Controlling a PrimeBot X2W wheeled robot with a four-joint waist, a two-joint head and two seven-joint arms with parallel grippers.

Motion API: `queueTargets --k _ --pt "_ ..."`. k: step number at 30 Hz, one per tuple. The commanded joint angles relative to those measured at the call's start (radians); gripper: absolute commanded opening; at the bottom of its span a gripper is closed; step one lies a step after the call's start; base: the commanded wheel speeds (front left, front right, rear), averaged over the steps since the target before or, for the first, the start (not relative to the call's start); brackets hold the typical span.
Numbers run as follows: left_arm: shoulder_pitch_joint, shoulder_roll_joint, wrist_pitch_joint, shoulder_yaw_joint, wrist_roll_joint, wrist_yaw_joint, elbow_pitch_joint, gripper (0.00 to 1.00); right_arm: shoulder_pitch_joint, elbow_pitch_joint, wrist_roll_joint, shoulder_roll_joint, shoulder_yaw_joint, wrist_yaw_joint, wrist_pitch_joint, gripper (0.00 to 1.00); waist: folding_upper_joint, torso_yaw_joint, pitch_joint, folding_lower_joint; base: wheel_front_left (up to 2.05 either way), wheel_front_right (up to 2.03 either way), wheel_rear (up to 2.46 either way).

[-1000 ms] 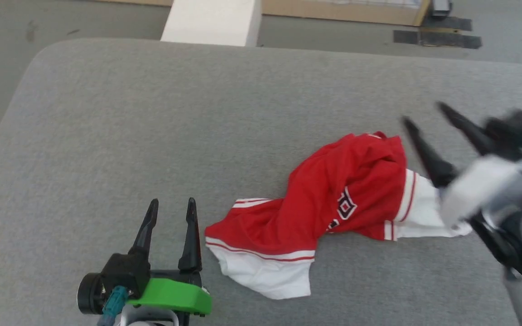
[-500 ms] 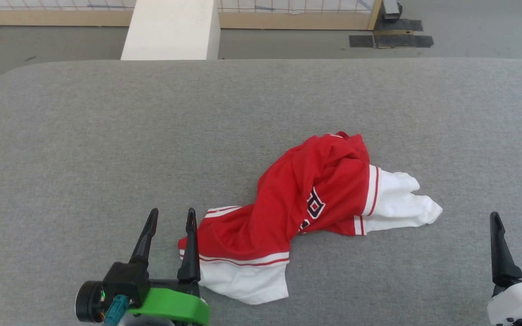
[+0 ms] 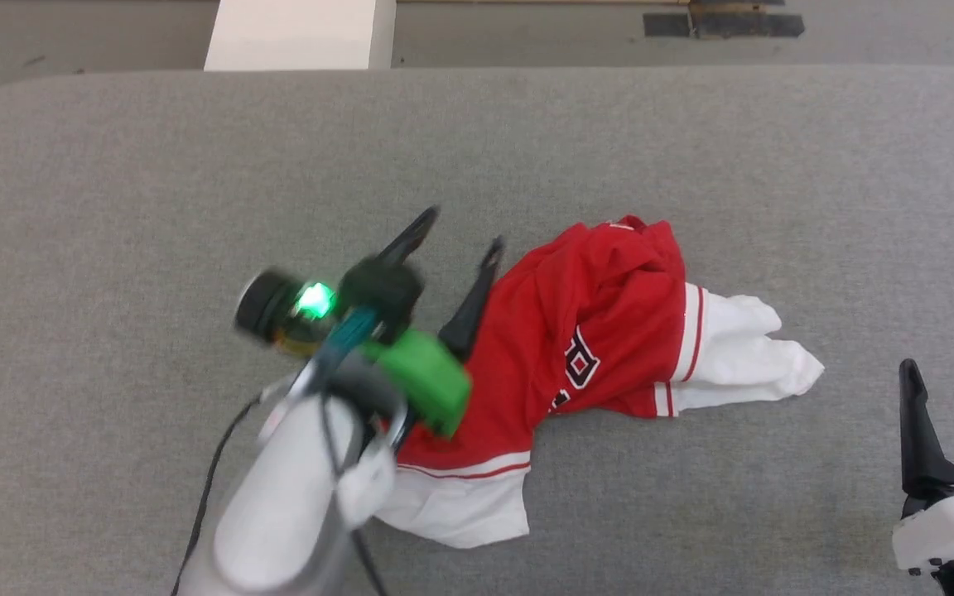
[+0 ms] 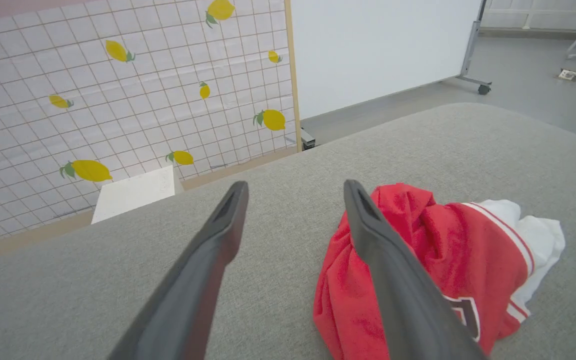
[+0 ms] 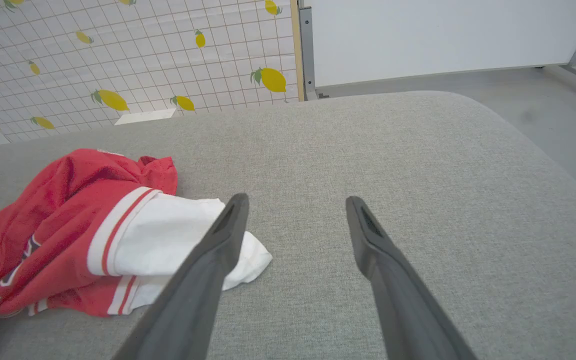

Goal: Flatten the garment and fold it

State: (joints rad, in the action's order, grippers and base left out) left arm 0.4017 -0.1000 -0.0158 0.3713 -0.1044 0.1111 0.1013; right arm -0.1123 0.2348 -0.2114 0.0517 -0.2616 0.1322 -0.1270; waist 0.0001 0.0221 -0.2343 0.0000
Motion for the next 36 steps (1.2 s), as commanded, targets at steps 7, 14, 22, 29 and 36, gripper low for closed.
queueTargets --k 7,14,22,29,36 --pt "0.253 0.027 -0.128 0.121 -0.087 0.018 0.194 1.0 0.034 0.024 0.002 -0.001 0.02 -0.002 -0.024 1.0 -0.0001 -0.006 -0.077 0.0 0.0 0.0 0.0" --pt "0.376 0.039 -0.184 0.232 -0.176 0.019 0.356 1.0 0.051 0.035 0.008 -0.001 0.03 -0.002 -0.041 1.0 -0.0001 -0.031 -0.13 0.0 0.0 0.0 0.0" --pt "0.441 0.012 -0.267 0.352 -0.239 0.019 0.501 1.0 0.067 0.038 0.008 -0.001 0.041 -0.002 -0.048 1.0 -0.0001 -0.047 -0.167 0.0 0.0 0.0 0.0" --pt "0.485 -0.004 -0.233 0.383 -0.251 0.019 0.559 0.0 0.084 0.033 0.009 -0.001 0.044 -0.002 -0.048 1.0 -0.0001 -0.045 -0.181 0.0 0.0 0.0 0.0" --pt "0.511 0.002 -0.11 0.331 -0.285 0.002 0.553 0.0 0.084 0.018 0.008 -0.001 0.044 -0.002 -0.048 1.0 -0.0001 -0.019 -0.133 0.0 0.0 0.0 0.0"
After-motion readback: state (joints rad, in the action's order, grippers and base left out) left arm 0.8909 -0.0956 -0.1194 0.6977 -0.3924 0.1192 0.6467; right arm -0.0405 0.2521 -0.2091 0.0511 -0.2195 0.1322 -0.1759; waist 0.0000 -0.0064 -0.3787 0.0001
